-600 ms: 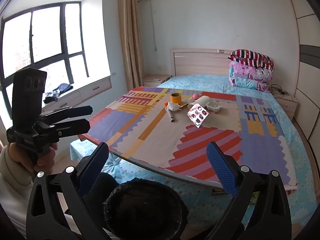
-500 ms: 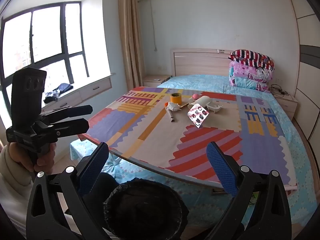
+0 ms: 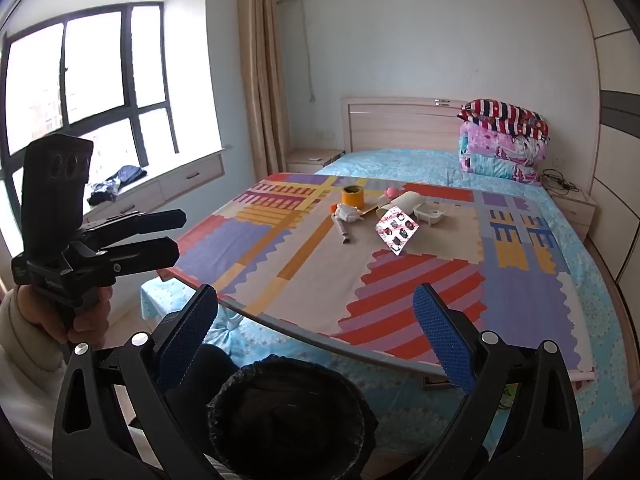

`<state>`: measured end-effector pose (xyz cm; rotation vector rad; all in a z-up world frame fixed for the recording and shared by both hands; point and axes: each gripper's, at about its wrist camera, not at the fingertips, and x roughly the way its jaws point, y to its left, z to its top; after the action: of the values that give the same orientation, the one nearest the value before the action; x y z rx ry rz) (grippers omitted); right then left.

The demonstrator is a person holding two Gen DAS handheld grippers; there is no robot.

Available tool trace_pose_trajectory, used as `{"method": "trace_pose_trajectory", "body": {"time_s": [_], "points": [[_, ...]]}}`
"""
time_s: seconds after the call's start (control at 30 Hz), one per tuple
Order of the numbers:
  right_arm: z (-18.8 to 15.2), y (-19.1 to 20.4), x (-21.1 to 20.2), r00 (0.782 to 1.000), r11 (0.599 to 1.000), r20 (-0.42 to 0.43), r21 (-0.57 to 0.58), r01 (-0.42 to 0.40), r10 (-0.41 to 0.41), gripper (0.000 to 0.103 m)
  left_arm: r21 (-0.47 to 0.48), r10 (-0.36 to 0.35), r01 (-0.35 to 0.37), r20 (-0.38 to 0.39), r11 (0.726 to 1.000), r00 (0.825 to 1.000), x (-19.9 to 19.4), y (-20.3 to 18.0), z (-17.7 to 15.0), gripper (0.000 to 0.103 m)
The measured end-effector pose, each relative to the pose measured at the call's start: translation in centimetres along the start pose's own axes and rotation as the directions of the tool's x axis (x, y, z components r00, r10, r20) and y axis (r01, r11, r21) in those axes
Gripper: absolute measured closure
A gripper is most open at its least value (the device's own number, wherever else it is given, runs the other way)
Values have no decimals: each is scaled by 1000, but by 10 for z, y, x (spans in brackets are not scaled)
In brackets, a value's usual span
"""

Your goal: Collect trash

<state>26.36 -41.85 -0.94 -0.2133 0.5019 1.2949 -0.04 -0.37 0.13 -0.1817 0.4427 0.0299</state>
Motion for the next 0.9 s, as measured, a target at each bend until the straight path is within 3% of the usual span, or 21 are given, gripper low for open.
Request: {"method": "trace_pose_trajectory", "body": {"time_s": [0.9], "points": [[0, 1, -2, 1000, 1000, -3, -4, 0, 0, 4, -5, -2, 2, 1, 1000, 1000, -1, 1, 0, 8]]}}
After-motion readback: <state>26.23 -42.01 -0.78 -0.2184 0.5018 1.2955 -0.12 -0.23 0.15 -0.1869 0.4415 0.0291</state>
